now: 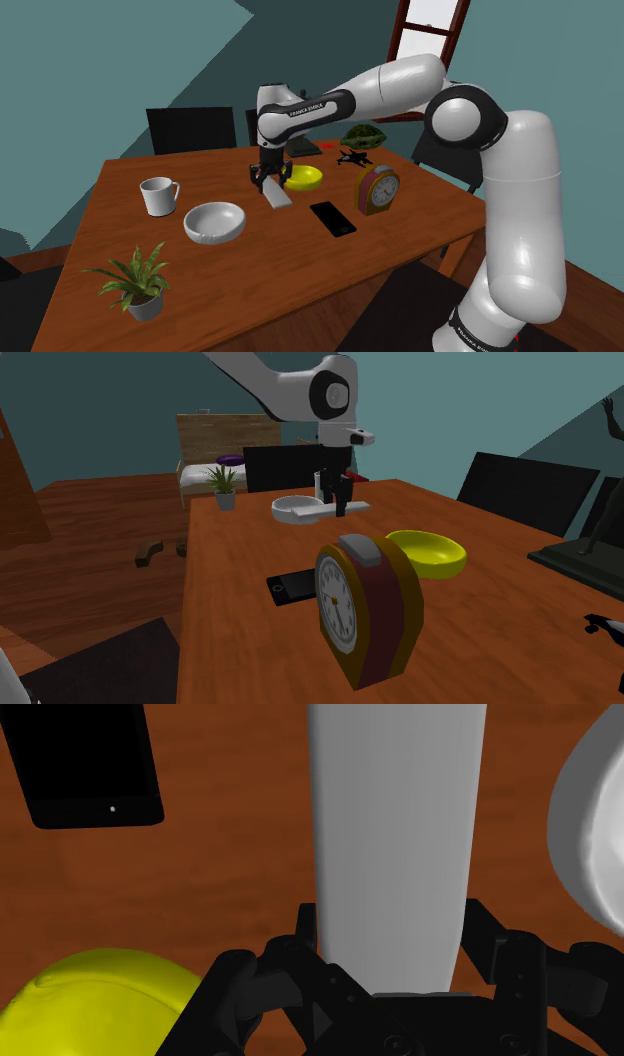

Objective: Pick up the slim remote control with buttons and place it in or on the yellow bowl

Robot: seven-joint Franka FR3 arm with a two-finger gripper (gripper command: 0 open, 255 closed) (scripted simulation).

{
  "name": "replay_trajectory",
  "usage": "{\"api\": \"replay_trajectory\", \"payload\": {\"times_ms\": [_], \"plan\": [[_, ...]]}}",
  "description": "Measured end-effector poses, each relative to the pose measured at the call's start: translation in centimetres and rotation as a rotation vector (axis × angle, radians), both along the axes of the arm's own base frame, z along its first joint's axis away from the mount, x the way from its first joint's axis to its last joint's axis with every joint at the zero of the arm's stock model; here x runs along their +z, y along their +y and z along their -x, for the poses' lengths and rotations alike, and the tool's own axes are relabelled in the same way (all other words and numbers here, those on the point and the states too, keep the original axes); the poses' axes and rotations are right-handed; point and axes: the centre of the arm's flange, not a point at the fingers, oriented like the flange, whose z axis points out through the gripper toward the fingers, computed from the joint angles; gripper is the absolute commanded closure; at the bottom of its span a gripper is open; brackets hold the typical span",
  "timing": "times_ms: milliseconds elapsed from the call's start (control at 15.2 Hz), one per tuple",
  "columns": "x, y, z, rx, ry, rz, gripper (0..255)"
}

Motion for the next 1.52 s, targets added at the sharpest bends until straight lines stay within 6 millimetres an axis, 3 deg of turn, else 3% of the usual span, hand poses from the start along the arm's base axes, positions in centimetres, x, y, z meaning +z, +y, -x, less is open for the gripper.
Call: {"api": "replay_trajectory", "payload": {"times_ms": [528, 1518], "plan": [[4.0, -0.6, -0.3, 0.0, 0.0, 0.0, 255], [4.3, -19.2, -4.8, -0.001, 0.001, 0.0, 255]]}}
